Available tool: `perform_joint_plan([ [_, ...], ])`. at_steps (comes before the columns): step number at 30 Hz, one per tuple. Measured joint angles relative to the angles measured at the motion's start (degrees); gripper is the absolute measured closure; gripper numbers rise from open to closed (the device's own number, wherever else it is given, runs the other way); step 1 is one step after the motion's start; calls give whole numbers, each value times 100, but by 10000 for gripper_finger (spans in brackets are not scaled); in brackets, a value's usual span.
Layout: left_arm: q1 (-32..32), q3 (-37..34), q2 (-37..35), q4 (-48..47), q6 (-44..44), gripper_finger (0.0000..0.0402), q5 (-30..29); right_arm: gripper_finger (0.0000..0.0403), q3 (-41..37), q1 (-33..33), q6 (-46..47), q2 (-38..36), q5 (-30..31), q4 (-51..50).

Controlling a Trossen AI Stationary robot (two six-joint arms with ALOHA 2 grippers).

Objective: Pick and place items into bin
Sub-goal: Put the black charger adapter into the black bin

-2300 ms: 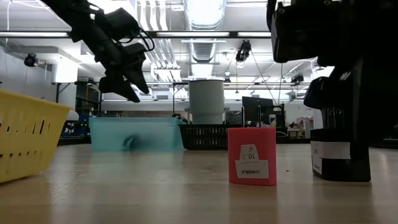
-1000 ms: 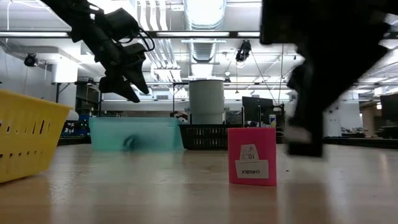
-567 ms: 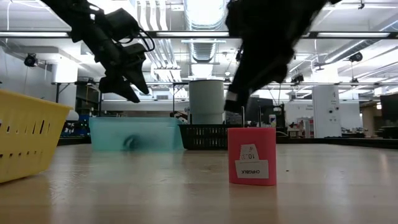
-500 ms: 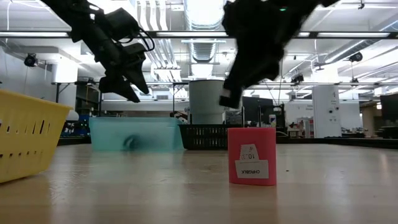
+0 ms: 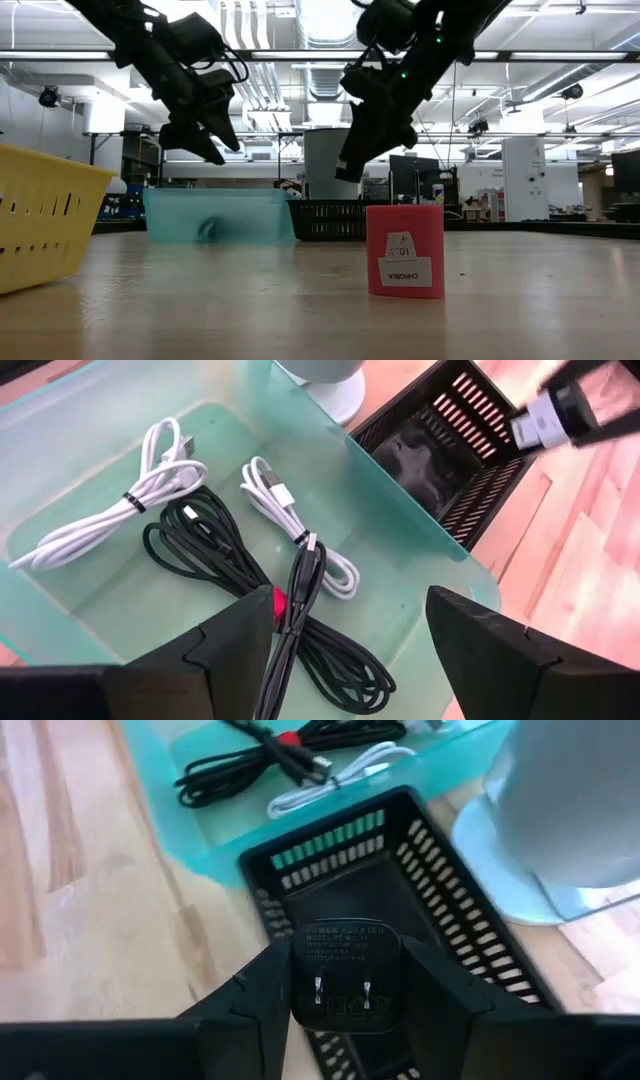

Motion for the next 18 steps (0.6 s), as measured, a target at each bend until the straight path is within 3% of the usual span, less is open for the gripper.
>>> perform_joint_plan([
  [7,0,0,-2,0,-2,157,0,262,2,-236,-1,9,-243,-8],
  [18,4,0,-4,0,0,157,0,222,2,-236,29,9,-254,-47],
])
